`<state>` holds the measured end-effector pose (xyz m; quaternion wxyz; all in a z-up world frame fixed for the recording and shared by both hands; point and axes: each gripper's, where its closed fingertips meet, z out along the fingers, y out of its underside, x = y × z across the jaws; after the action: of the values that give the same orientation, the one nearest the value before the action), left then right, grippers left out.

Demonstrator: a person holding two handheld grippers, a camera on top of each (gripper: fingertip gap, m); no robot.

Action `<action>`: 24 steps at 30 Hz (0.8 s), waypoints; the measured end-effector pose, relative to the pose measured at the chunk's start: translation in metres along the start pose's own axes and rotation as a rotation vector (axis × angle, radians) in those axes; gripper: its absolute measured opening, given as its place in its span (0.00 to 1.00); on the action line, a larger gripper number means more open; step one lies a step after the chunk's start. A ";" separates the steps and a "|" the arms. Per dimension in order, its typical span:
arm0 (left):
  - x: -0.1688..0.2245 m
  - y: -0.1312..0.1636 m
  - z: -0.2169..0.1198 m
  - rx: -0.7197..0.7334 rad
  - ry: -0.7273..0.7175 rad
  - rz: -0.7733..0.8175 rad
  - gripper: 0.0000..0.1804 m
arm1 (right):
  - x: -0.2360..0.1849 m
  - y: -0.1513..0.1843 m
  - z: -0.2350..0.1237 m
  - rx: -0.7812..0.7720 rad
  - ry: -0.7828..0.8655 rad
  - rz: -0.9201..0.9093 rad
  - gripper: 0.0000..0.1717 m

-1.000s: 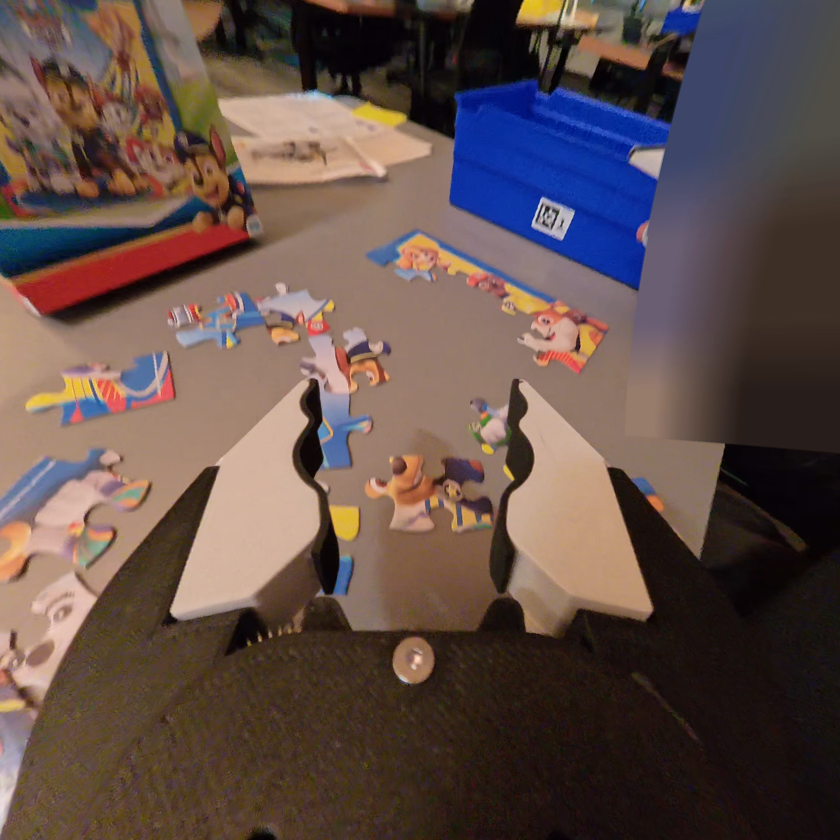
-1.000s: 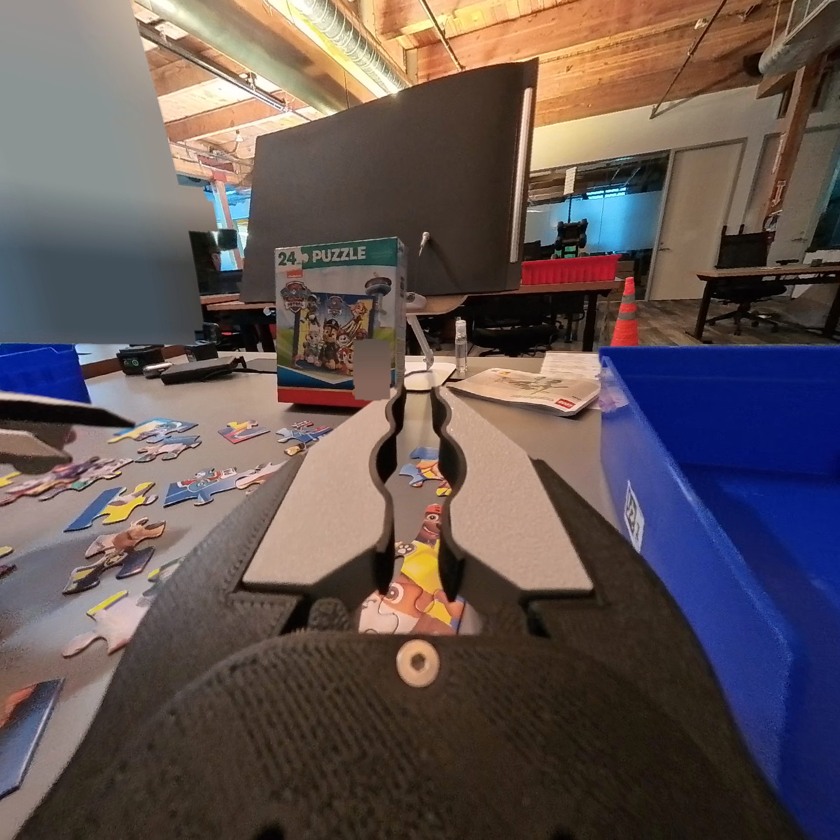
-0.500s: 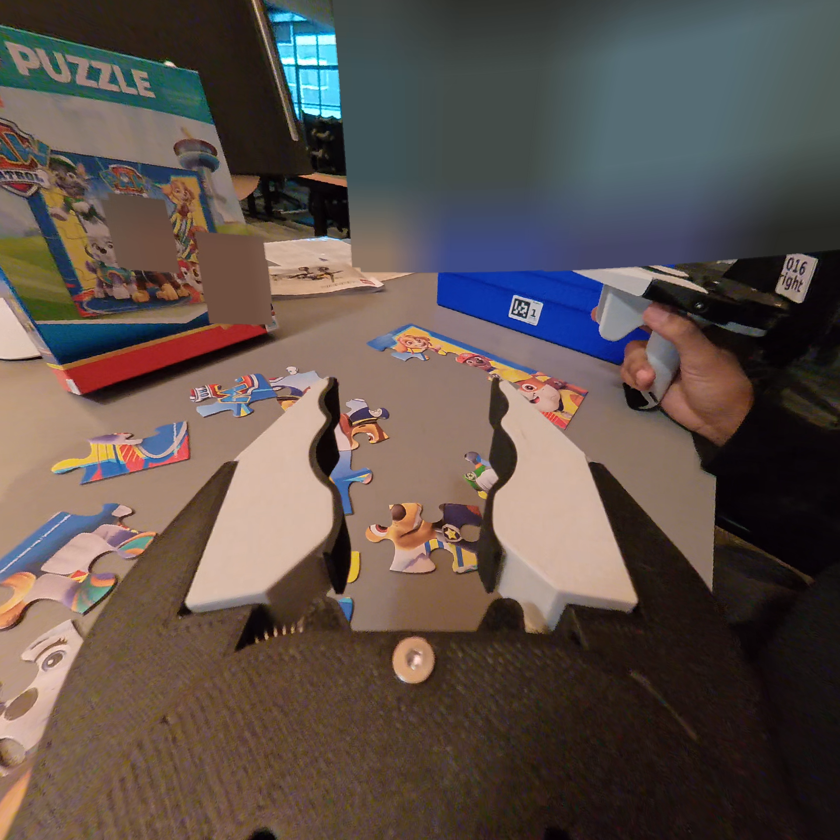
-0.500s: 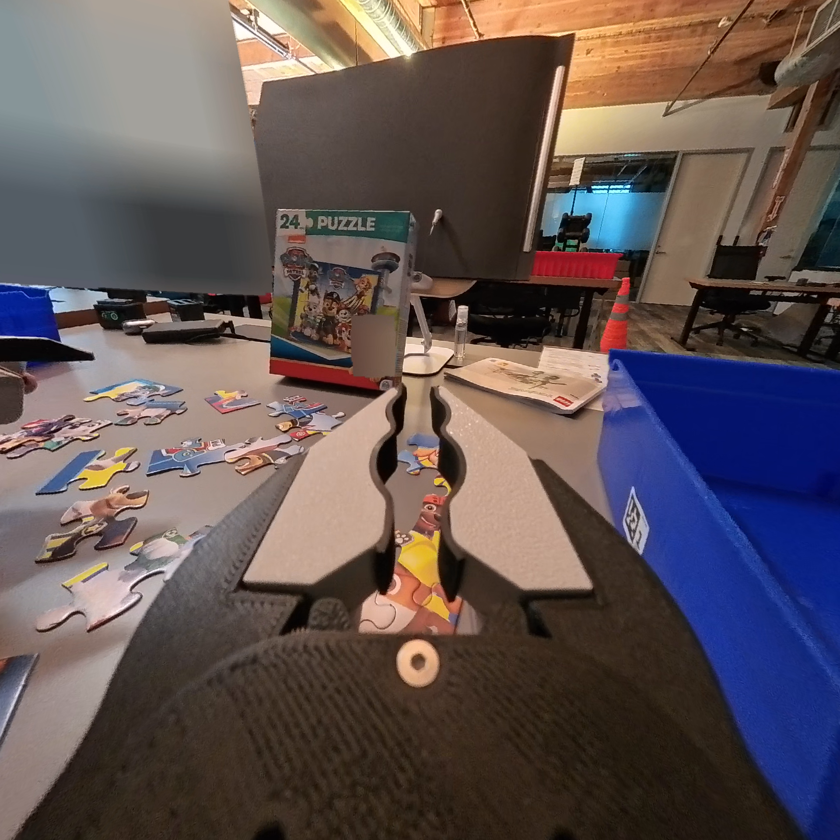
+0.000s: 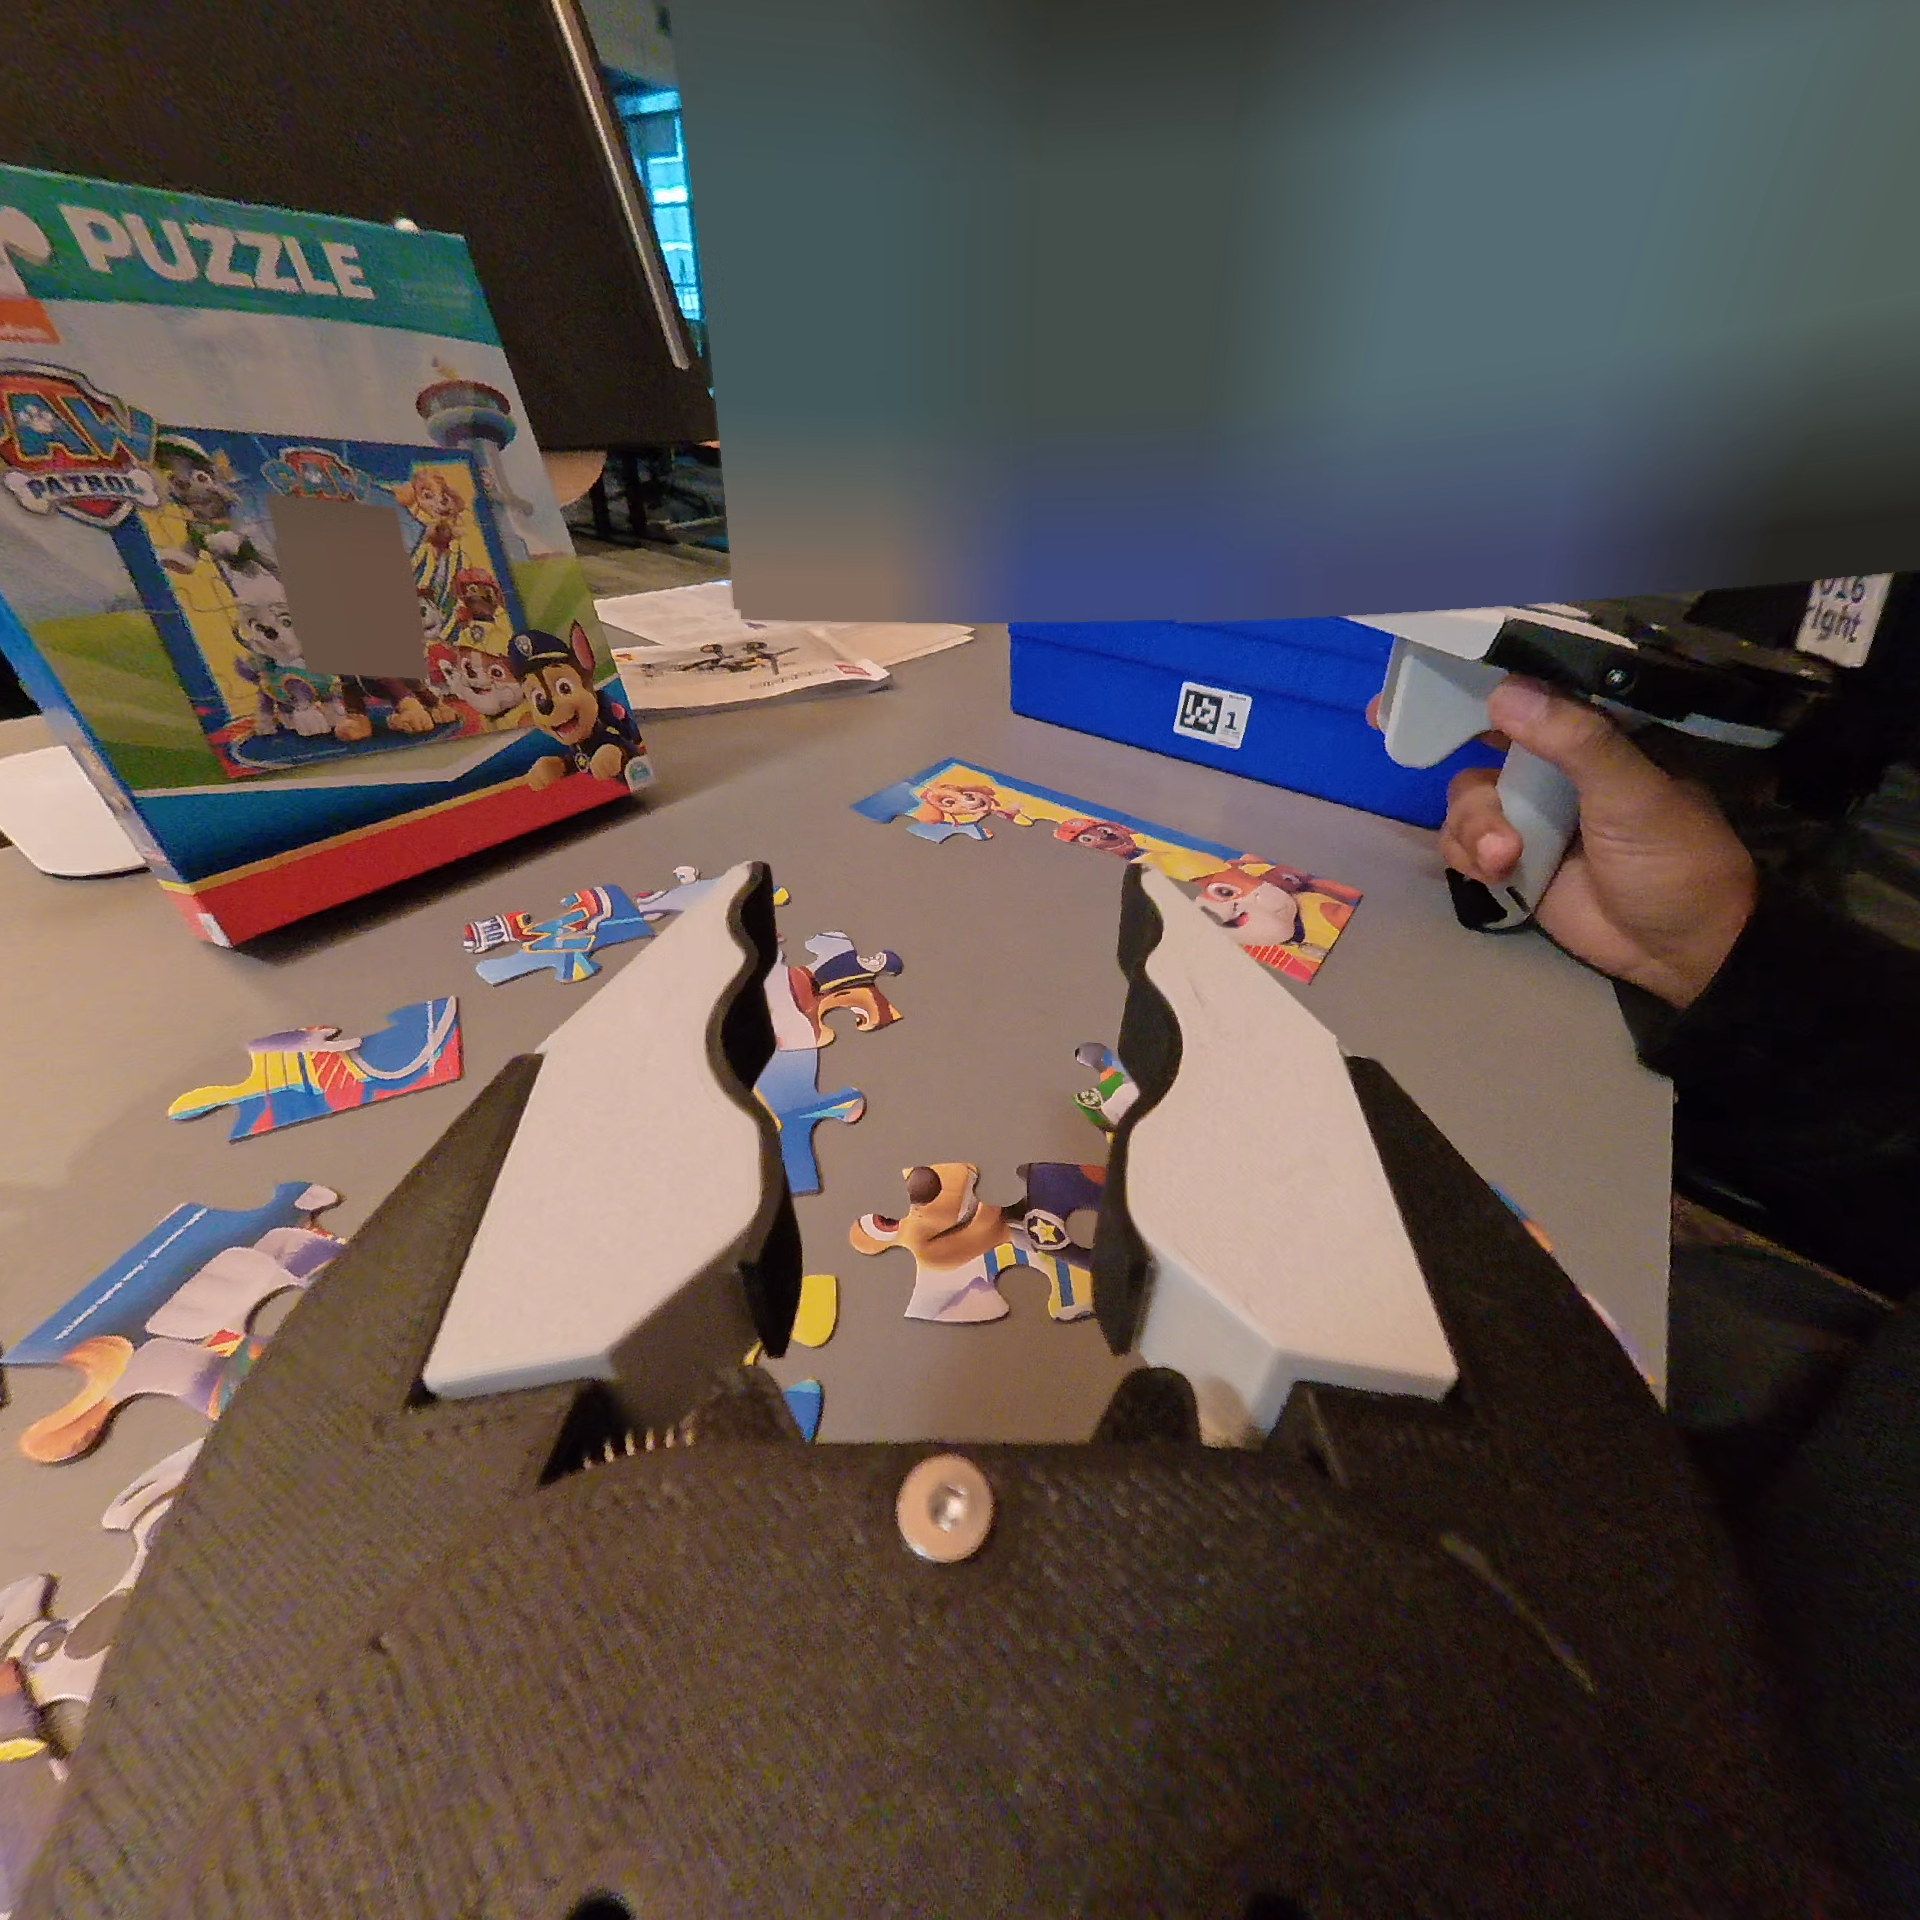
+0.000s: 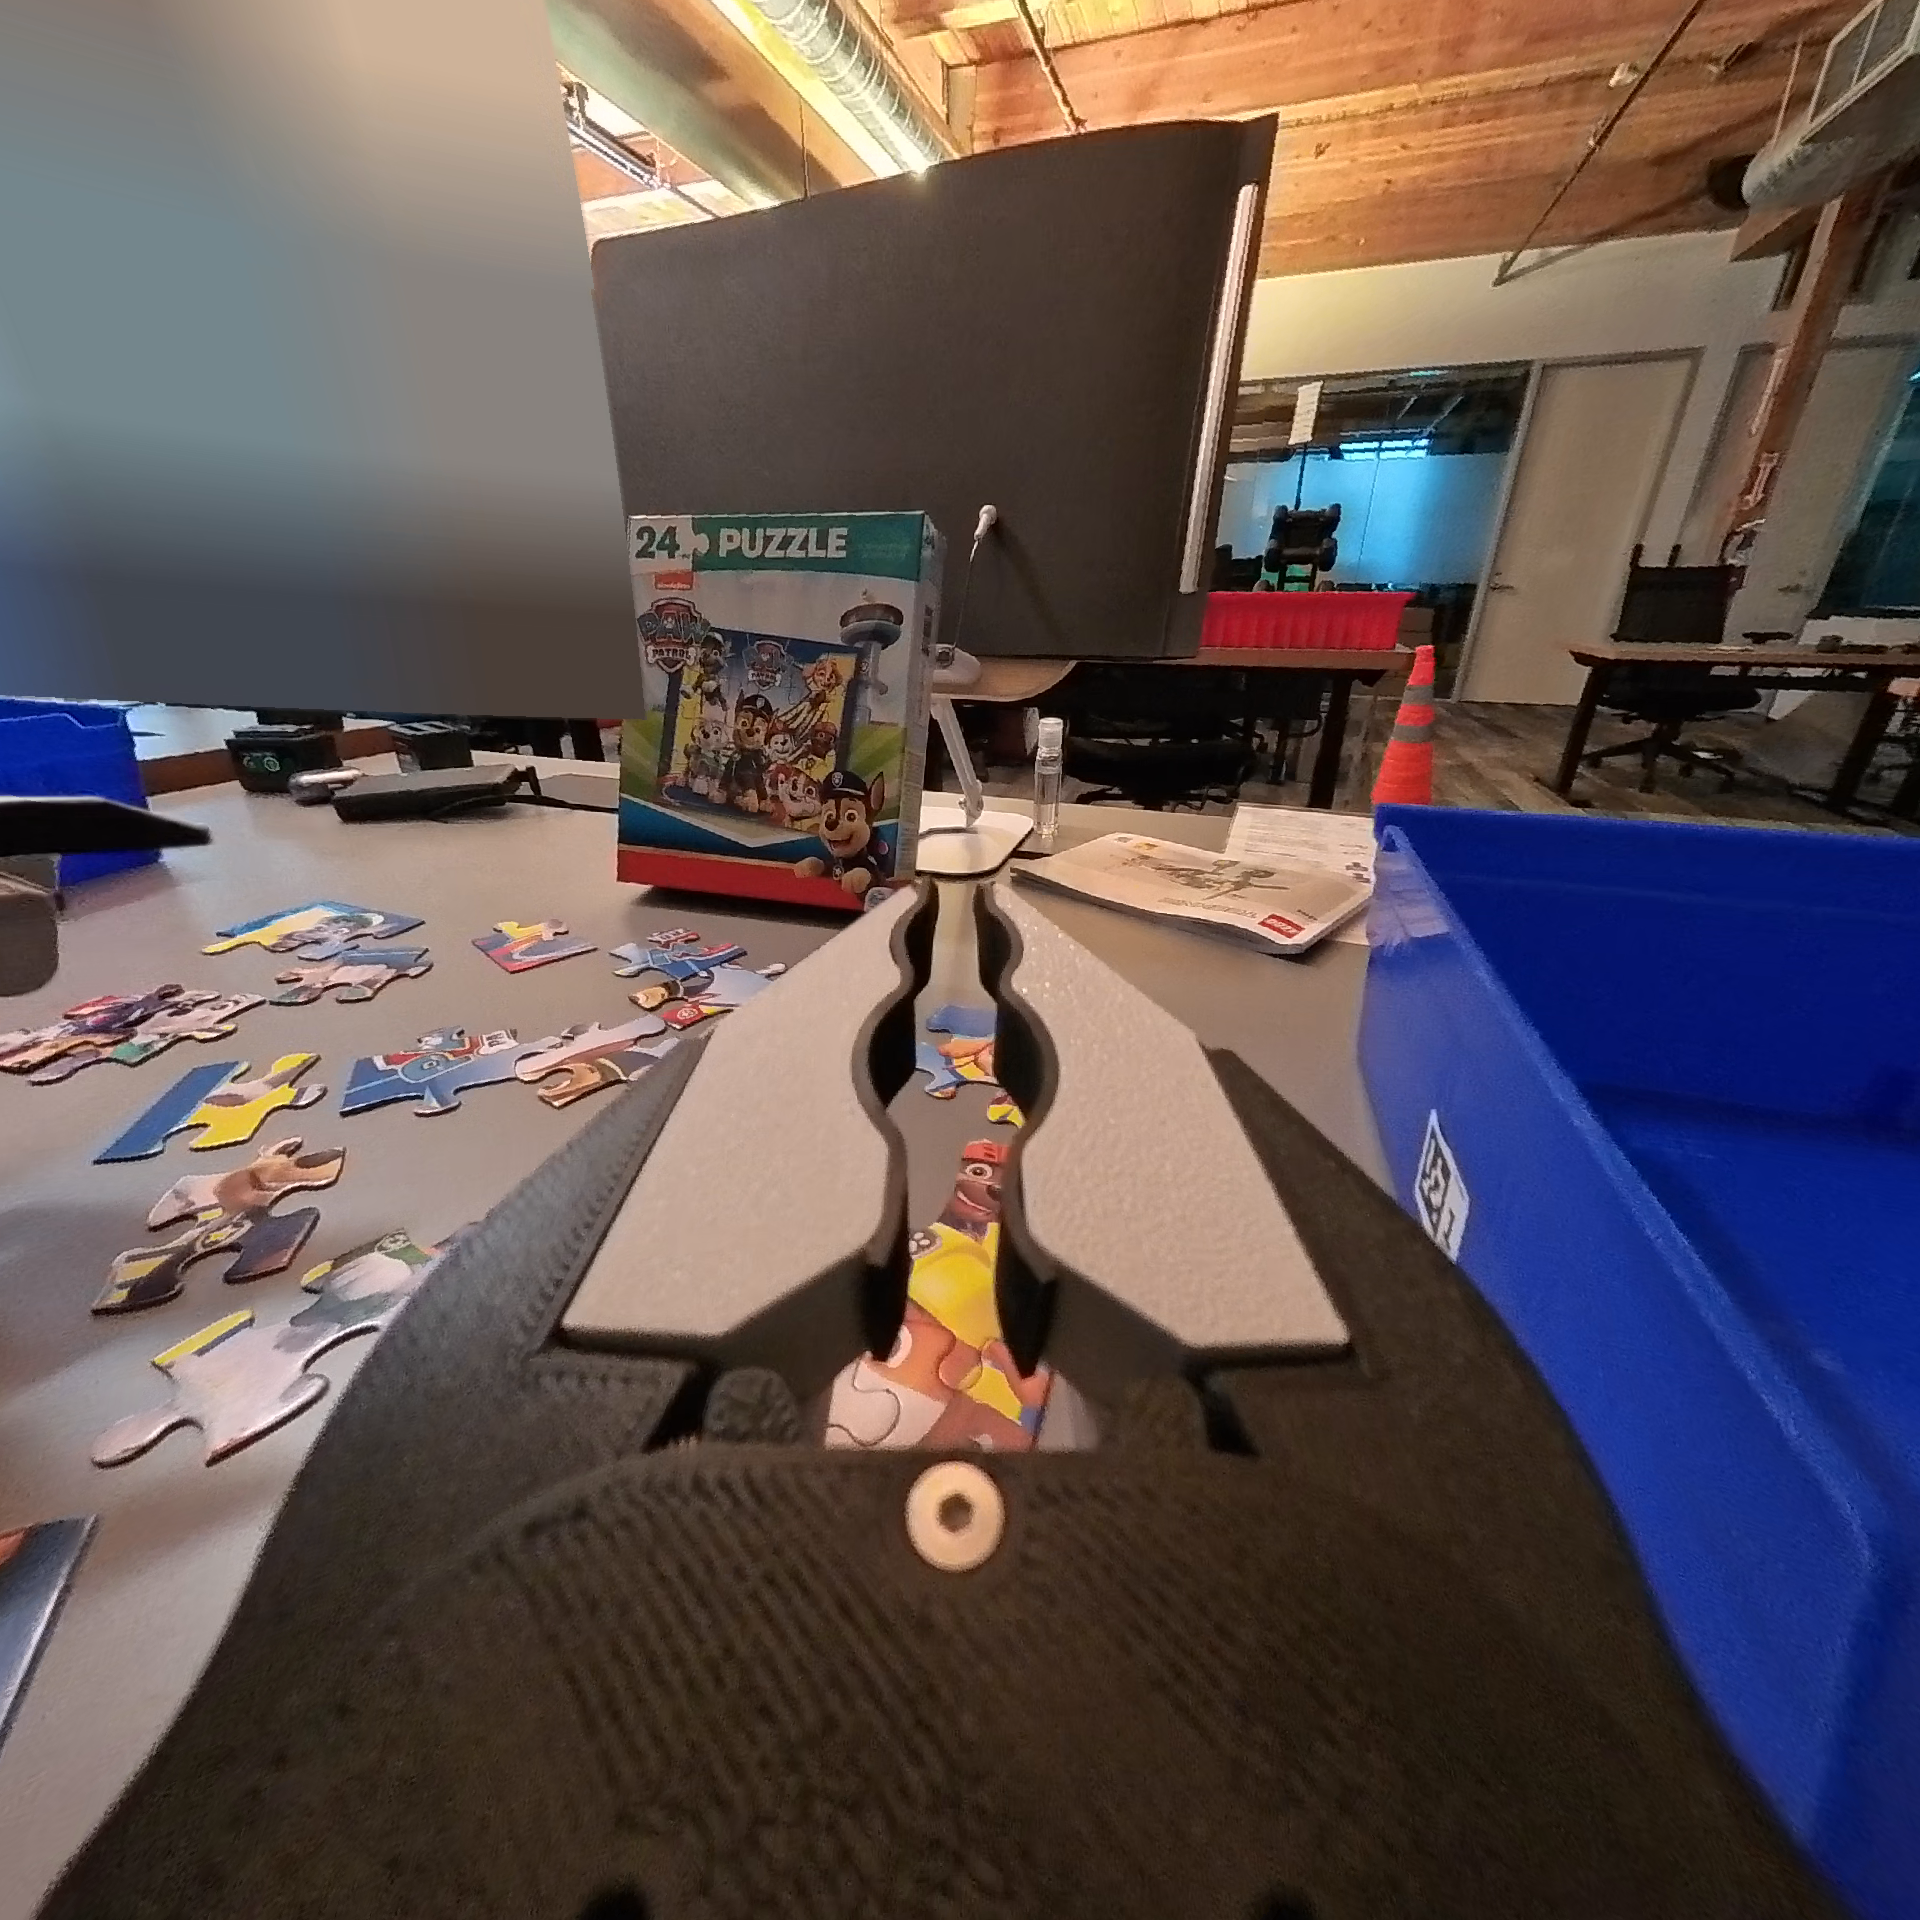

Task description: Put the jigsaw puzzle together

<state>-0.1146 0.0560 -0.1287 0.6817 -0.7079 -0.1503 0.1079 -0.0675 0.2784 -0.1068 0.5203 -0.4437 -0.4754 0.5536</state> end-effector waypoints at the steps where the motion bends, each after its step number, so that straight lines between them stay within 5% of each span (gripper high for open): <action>1: 0.000 -0.002 -0.001 0.012 0.003 -0.002 0.37 | 0.000 0.000 0.000 0.002 -0.001 0.002 0.03; 12: -0.030 -0.030 -0.025 0.191 -0.126 -0.085 0.26 | -0.003 0.001 0.000 -0.006 -0.013 -0.005 0.03; 24: -0.032 -0.027 -0.025 0.174 -0.151 -0.061 0.25 | -0.003 0.000 -0.001 0.000 -0.016 -0.003 0.03</action>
<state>-0.1370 0.0222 -0.1024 0.7303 -0.6309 -0.2129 0.1529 -0.0667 0.2753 -0.1070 0.5173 -0.4386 -0.4803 0.5562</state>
